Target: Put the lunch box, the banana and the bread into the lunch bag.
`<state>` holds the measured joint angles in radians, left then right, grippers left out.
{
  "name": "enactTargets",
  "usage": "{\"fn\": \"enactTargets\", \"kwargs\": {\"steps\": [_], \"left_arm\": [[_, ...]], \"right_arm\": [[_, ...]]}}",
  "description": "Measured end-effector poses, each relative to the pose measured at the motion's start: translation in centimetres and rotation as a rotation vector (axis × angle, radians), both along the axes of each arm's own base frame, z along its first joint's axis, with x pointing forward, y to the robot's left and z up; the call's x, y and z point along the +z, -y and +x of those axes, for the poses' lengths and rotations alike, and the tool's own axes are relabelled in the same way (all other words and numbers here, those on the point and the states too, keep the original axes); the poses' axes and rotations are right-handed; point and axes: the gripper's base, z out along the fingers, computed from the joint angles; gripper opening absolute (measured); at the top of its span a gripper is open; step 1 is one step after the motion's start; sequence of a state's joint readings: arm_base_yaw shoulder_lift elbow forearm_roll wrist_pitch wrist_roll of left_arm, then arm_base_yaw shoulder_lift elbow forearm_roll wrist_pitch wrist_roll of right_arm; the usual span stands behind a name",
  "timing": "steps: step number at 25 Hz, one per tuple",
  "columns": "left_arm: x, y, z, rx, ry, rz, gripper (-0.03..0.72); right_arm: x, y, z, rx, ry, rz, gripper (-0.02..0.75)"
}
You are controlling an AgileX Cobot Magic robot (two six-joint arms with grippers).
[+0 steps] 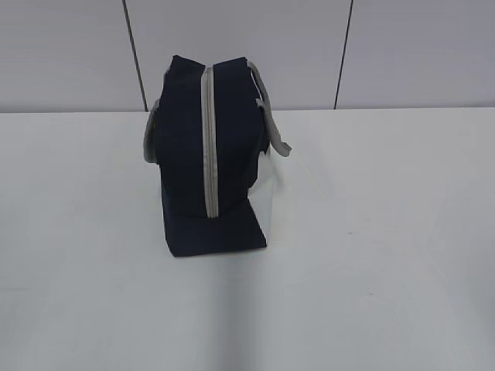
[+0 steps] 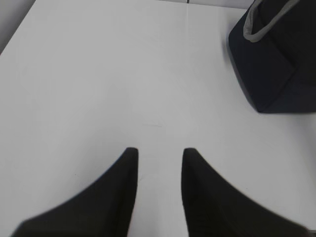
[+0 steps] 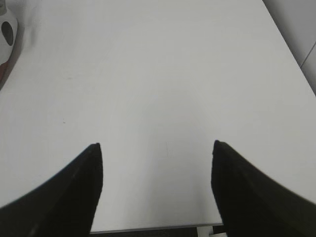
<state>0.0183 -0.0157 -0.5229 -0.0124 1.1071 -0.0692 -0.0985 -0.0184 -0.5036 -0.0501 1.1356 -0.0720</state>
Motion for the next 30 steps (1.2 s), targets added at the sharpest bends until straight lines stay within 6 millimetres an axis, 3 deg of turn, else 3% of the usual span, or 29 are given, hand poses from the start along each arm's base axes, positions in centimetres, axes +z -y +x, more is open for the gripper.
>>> {"fn": "enactTargets", "kwargs": {"steps": [30], "left_arm": [[0.00, 0.00, 0.00, 0.000, 0.000, 0.000, 0.236]], "right_arm": [[-0.01, 0.00, -0.01, 0.000, -0.002, 0.000, 0.509]]}}
